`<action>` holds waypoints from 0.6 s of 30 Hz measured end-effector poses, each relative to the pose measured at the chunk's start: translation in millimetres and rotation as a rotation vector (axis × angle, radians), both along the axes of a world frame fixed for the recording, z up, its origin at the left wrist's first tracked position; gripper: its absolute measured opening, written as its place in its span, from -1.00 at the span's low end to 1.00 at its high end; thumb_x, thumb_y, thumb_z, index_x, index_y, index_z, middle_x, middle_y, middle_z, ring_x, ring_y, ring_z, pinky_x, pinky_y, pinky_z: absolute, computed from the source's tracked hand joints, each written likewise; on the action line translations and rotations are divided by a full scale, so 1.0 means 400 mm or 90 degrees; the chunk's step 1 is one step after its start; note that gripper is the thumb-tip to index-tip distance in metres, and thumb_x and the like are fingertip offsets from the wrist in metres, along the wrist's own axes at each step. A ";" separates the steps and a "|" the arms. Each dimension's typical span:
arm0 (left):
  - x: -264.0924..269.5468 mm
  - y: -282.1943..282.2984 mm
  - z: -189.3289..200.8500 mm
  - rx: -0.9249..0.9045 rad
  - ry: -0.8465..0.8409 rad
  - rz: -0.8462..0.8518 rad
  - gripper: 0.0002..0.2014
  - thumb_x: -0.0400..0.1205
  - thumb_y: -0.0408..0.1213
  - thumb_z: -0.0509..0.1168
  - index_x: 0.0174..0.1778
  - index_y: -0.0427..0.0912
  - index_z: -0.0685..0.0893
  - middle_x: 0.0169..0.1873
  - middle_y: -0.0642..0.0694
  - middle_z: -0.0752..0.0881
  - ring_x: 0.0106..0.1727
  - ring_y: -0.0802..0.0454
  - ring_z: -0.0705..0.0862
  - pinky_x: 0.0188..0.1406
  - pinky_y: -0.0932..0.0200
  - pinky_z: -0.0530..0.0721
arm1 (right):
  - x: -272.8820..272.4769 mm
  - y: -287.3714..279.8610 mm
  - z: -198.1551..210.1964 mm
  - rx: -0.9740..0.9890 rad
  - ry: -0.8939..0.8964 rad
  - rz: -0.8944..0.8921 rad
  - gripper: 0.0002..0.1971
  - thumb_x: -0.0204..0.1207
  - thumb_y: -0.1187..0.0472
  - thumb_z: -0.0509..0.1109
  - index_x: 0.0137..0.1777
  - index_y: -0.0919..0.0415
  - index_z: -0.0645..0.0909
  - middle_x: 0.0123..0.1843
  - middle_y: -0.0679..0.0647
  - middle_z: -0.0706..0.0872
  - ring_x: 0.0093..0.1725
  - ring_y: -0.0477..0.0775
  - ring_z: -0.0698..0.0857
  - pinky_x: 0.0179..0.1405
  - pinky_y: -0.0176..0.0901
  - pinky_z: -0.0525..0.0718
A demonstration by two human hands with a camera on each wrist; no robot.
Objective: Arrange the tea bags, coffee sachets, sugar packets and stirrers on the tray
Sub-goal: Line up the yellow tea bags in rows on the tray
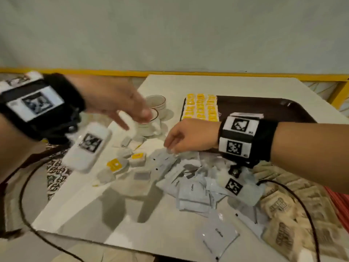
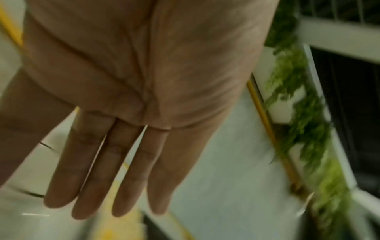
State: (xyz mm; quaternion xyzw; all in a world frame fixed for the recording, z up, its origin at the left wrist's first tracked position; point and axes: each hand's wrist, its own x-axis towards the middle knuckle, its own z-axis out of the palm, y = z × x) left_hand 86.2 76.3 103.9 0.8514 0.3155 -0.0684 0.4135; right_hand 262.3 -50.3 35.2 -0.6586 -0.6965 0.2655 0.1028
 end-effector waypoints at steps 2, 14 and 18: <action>-0.086 0.022 -0.051 0.074 0.097 0.017 -0.09 -0.30 0.50 0.50 -0.07 0.08 0.82 -0.08 0.20 0.81 0.00 0.33 0.74 -0.12 0.29 0.75 | -0.066 0.016 -0.016 -0.008 -0.046 0.053 -0.65 0.50 0.20 0.44 0.30 0.09 0.66 0.15 -0.07 0.74 0.17 -0.09 0.68 0.18 -0.29 0.59; -0.204 0.019 -0.257 0.121 0.250 0.035 -0.60 0.39 -0.21 0.59 0.05 -0.07 0.56 0.01 -0.10 0.63 -0.33 0.14 0.61 -0.39 0.29 0.65 | -0.244 0.108 -0.086 -0.045 -0.230 0.163 -0.33 0.35 0.08 0.61 0.42 0.18 0.43 0.06 -0.03 0.48 0.00 -0.03 0.48 -0.28 -0.22 0.44; -0.209 0.024 -0.278 0.135 0.219 0.027 -0.78 0.45 -0.31 0.52 -0.16 -0.20 0.58 -0.22 -0.15 0.66 -0.46 0.09 0.62 -0.41 0.26 0.67 | -0.248 0.102 -0.103 -0.027 -0.244 0.175 -0.80 0.43 0.21 0.51 -0.02 0.11 0.56 -0.22 -0.07 0.48 -0.12 0.01 0.49 -0.46 -0.37 0.31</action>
